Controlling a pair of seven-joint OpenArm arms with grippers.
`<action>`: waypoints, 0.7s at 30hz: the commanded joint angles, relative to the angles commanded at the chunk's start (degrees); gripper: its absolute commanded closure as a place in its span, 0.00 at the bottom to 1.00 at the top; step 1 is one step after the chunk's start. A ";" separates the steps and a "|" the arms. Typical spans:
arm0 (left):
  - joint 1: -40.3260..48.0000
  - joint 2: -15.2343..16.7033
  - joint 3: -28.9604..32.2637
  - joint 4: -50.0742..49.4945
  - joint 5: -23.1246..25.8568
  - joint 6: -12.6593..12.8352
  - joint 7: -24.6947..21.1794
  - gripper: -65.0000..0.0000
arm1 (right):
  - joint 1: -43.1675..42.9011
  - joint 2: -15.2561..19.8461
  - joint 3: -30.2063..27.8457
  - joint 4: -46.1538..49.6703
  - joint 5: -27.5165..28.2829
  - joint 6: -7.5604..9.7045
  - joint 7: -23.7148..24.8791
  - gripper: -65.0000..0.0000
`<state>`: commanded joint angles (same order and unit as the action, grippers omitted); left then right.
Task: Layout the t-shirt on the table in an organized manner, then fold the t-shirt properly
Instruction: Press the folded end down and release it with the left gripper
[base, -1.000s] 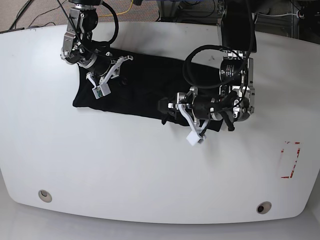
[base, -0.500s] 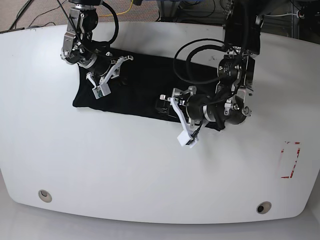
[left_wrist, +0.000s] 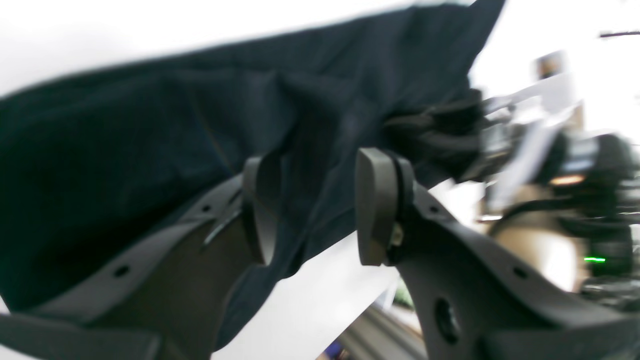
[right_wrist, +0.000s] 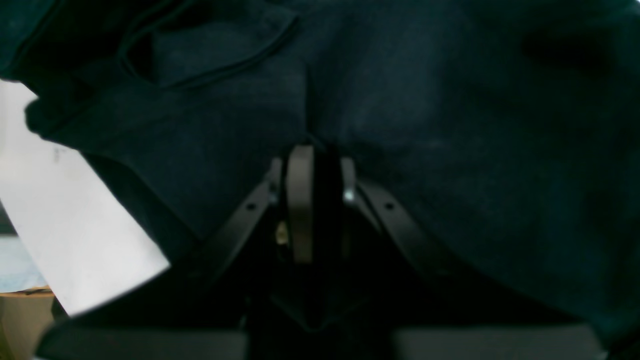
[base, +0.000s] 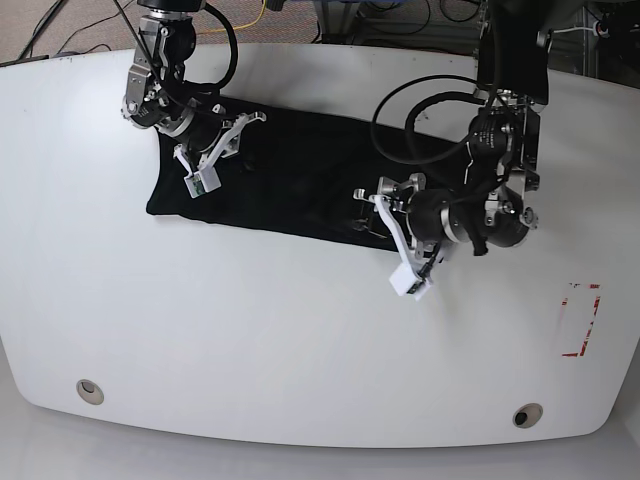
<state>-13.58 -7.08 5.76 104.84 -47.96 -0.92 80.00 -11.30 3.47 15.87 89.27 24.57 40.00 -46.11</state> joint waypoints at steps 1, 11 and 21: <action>0.00 -0.62 -1.05 -0.44 0.53 0.00 0.00 0.64 | 0.09 -0.09 0.00 -0.09 0.00 0.00 0.00 0.90; 3.08 -1.85 -5.89 -2.29 4.40 0.09 0.00 0.64 | 0.62 0.09 0.00 -0.18 0.00 0.00 -0.09 0.90; 13.45 -2.02 -9.93 4.48 6.42 0.44 -0.84 0.64 | 1.23 -0.09 0.00 -0.35 0.00 0.00 -0.18 0.90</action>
<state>-0.13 -9.10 -4.18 109.32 -41.54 -0.48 79.16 -10.07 3.38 15.87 88.92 24.57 40.00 -46.29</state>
